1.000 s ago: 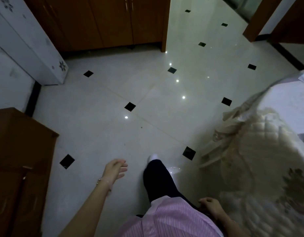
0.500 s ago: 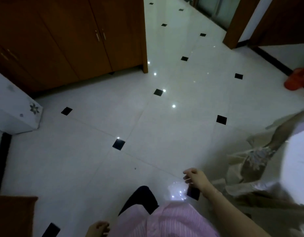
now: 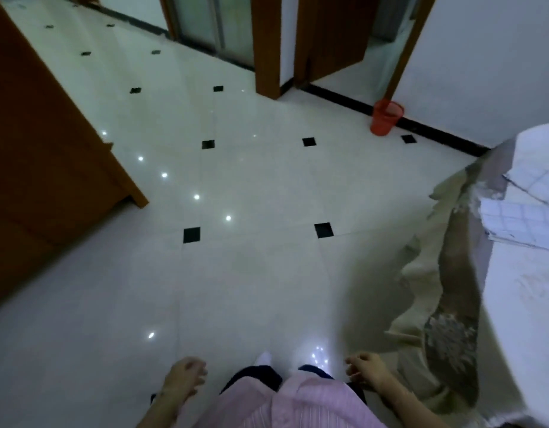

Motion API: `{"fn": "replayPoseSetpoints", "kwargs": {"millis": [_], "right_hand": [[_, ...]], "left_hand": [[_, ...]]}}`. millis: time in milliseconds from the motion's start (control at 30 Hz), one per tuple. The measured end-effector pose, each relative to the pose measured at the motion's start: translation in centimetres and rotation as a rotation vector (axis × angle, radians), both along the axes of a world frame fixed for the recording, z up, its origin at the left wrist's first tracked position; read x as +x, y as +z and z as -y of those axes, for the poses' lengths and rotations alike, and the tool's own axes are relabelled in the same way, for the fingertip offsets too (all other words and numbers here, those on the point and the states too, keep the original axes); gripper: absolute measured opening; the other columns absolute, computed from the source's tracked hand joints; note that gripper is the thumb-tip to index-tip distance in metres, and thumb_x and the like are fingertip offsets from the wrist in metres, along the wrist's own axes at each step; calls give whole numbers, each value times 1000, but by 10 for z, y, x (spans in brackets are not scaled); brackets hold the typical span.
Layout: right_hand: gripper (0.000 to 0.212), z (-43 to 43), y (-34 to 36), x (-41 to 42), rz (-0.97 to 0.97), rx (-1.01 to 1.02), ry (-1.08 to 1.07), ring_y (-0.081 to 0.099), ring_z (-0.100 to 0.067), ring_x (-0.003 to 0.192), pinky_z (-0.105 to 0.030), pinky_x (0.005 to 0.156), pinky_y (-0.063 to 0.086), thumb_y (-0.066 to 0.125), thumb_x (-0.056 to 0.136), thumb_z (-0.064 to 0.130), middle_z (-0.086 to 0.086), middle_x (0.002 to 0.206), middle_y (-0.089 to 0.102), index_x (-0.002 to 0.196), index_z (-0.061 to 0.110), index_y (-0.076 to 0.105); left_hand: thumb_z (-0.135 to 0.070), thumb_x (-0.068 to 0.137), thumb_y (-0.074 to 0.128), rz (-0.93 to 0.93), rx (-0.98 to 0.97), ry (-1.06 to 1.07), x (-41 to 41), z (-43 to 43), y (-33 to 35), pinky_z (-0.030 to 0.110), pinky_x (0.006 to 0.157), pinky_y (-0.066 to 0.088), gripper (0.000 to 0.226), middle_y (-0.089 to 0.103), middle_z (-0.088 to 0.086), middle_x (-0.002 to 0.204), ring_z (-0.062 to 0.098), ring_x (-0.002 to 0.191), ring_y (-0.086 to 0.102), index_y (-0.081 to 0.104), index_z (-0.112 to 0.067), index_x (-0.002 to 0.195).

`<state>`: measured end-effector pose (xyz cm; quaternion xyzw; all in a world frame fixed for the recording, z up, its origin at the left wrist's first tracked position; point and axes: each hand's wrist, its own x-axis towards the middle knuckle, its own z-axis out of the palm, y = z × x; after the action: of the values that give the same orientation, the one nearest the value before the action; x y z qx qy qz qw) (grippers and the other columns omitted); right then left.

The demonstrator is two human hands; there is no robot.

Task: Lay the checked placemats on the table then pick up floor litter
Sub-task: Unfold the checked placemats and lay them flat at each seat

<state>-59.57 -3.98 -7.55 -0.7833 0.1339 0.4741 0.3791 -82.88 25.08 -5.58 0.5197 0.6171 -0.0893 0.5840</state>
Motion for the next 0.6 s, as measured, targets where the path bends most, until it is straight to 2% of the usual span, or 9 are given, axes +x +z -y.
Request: {"fn": "replayPoseSetpoints", "kwargs": {"millis": [33, 100, 267, 400, 500, 600], "right_hand": [[23, -2, 0, 7, -9, -14, -41, 48, -14, 39, -15, 39, 33, 52, 90, 3, -9, 54, 57, 69, 2, 57], [22, -4, 3, 19, -16, -37, -116, 46, -16, 43, -15, 38, 31, 51, 90, 3, -12, 59, 55, 69, 2, 56], [22, -14, 2, 48, -28, -27, -341, 42, -14, 38, -11, 32, 29, 49, 91, 1, -13, 61, 51, 69, 0, 54], [19, -27, -8, 94, -34, -24, -475, 47, -13, 39, -13, 37, 31, 50, 91, 4, -11, 60, 55, 74, 3, 58], [19, -40, -6, 148, 6, 7, -537, 48, -15, 48, -17, 44, 34, 50, 91, 6, -8, 60, 56, 74, 6, 59], [22, -53, 7, 210, 90, 64, -568, 47, -15, 50, -18, 43, 35, 49, 92, 3, -7, 59, 54, 72, 7, 58]], "left_hand": [[-6, 92, 51, 52, -9, -64, 37, -23, 12, 24, 57, 37, 13, 61, 13, 72, 22, 62, 53, 60, -2, 84], [-11, 93, 50, 117, 94, -185, 115, -58, 35, 26, 63, 42, 15, 62, 11, 80, 22, 71, 56, 60, -7, 83], [-15, 95, 48, 219, 84, -405, 259, -98, 40, 28, 70, 45, 14, 63, 9, 87, 22, 79, 58, 60, -7, 92], [-15, 95, 48, 148, 21, -551, 326, -99, 15, 27, 67, 44, 14, 61, 11, 87, 23, 79, 57, 59, -7, 92], [-12, 94, 49, 44, 18, -636, 353, -95, -2, 24, 60, 39, 13, 60, 11, 79, 22, 68, 55, 57, -6, 86], [-5, 91, 52, -61, 34, -728, 376, -98, -11, 26, 60, 38, 14, 60, 16, 72, 23, 63, 53, 58, -1, 79]]}}
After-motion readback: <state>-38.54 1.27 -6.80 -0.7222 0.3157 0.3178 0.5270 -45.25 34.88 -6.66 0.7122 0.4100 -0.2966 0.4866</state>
